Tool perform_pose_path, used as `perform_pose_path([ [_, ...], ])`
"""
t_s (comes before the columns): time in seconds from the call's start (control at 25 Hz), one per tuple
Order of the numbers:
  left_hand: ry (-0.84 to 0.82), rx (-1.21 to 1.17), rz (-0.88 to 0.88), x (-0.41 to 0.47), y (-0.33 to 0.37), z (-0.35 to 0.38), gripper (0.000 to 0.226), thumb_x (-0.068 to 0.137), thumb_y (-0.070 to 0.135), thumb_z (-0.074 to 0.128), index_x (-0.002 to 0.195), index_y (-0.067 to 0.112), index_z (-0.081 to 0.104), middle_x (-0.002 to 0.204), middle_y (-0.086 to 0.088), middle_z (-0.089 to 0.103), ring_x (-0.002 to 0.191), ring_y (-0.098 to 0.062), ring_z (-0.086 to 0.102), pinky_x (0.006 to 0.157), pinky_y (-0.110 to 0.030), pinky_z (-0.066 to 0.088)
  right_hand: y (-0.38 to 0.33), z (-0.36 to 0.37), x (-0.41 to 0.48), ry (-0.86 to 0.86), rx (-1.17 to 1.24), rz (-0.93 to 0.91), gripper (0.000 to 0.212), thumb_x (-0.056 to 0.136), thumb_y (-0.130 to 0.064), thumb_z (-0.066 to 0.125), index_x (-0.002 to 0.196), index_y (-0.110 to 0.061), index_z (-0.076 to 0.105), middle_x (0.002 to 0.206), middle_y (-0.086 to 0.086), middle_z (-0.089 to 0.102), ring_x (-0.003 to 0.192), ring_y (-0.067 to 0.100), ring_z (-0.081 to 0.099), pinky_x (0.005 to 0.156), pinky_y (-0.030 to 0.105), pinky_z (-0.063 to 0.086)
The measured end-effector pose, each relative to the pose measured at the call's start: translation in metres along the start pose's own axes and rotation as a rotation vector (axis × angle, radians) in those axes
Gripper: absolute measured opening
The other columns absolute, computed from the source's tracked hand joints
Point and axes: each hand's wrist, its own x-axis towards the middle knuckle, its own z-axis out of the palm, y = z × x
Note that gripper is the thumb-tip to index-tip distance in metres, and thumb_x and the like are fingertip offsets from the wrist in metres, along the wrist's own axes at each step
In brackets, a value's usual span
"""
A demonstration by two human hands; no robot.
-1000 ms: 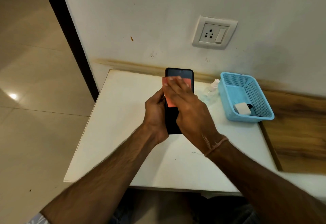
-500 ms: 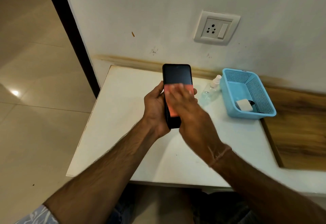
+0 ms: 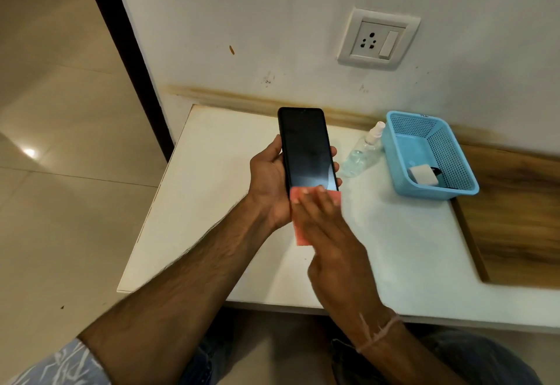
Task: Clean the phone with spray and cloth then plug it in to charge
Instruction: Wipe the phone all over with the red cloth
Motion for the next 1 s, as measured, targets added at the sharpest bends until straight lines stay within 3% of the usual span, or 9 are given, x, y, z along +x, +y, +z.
perform_pose_path([
  [0.08, 0.001, -0.006, -0.005, 0.001, -0.001, -0.003, 0.070, 0.099, 0.056, 0.033, 0.142, 0.004, 0.053, 0.131, -0.021, 0.056, 0.108, -0.038, 0.055, 0.103, -0.050, 0.044, 0.005, 0.000, -0.003, 0.001, -0.021, -0.089, 0.072, 0.062, 0.019, 0.068, 0.130, 0.002, 0.051, 0.136, 0.019, 0.051, 0.129, 0.041, 0.038, 0.097, 0.057, 0.037],
  [0.2, 0.011, 0.011, 0.022, 0.003, 0.000, -0.006, 0.068, 0.100, 0.057, 0.033, 0.137, 0.008, 0.059, 0.131, -0.022, 0.061, 0.111, -0.040, 0.055, 0.109, -0.052, 0.040, 0.036, -0.019, -0.004, 0.062, 0.016, 0.133, 0.074, 0.064, 0.028, 0.055, 0.133, -0.001, 0.052, 0.140, 0.014, 0.048, 0.133, 0.039, 0.038, 0.098, 0.053, 0.044],
  [0.28, 0.032, 0.040, 0.041, 0.003, 0.000, -0.006, 0.067, 0.100, 0.058, 0.033, 0.136, 0.010, 0.061, 0.136, -0.023, 0.062, 0.111, -0.039, 0.058, 0.110, -0.055, 0.039, 0.040, -0.023, -0.001, 0.107, 0.013, 0.255, 0.071, 0.064, 0.028, 0.063, 0.130, 0.001, 0.054, 0.135, 0.018, 0.052, 0.128, 0.041, 0.044, 0.090, 0.056, 0.049],
  [0.4, 0.016, 0.039, 0.047, 0.002, 0.000, -0.005, 0.067, 0.100, 0.057, 0.032, 0.140, 0.010, 0.058, 0.134, -0.023, 0.062, 0.112, -0.039, 0.058, 0.111, -0.057, 0.037, 0.026, -0.016, 0.001, 0.139, 0.025, 0.265, 0.072, 0.062, 0.025, 0.070, 0.129, 0.005, 0.052, 0.132, 0.023, 0.053, 0.121, 0.044, 0.050, 0.085, 0.055, 0.050],
  [0.56, 0.008, 0.010, 0.052, 0.000, 0.004, -0.004, 0.066, 0.100, 0.056, 0.033, 0.138, 0.008, 0.060, 0.134, -0.024, 0.062, 0.110, -0.040, 0.057, 0.106, -0.056, 0.042, 0.034, -0.020, 0.002, 0.267, 0.070, 0.322, 0.074, 0.068, 0.030, 0.054, 0.136, 0.001, 0.047, 0.141, 0.017, 0.046, 0.132, 0.036, 0.041, 0.103, 0.048, 0.043],
  [0.68, 0.015, 0.018, 0.032, 0.001, 0.001, -0.002, 0.069, 0.099, 0.057, 0.033, 0.140, 0.007, 0.056, 0.137, -0.023, 0.059, 0.110, -0.039, 0.056, 0.111, -0.053, 0.038, 0.012, -0.011, -0.001, 0.166, 0.077, 0.159, 0.075, 0.063, 0.029, 0.059, 0.133, 0.002, 0.050, 0.141, 0.018, 0.045, 0.134, 0.041, 0.035, 0.108, 0.049, 0.034],
  [0.8, 0.007, 0.012, 0.013, 0.001, -0.002, -0.003, 0.071, 0.099, 0.057, 0.034, 0.144, 0.005, 0.051, 0.133, -0.021, 0.057, 0.109, -0.037, 0.056, 0.113, -0.053, 0.034, -0.009, -0.002, -0.009, 0.030, 0.053, -0.023, 0.075, 0.061, 0.018, 0.073, 0.130, 0.002, 0.051, 0.138, 0.017, 0.048, 0.130, 0.038, 0.037, 0.096, 0.055, 0.044],
  [0.96, -0.007, 0.004, 0.039, 0.001, 0.001, -0.003, 0.067, 0.099, 0.058, 0.034, 0.132, 0.007, 0.063, 0.128, -0.021, 0.061, 0.108, -0.039, 0.058, 0.108, -0.052, 0.042, 0.029, -0.023, -0.002, 0.126, 0.034, 0.086, 0.069, 0.068, 0.025, 0.045, 0.131, -0.002, 0.054, 0.140, 0.012, 0.049, 0.134, 0.035, 0.038, 0.108, 0.035, 0.037],
  [1.0, -0.001, 0.013, 0.044, 0.001, 0.002, -0.003, 0.067, 0.099, 0.058, 0.034, 0.127, 0.007, 0.067, 0.126, -0.021, 0.063, 0.106, -0.038, 0.060, 0.104, -0.050, 0.046, 0.035, -0.025, 0.001, 0.151, 0.032, 0.130, 0.067, 0.068, 0.023, 0.041, 0.130, 0.000, 0.054, 0.139, 0.013, 0.050, 0.134, 0.036, 0.039, 0.108, 0.036, 0.035],
])
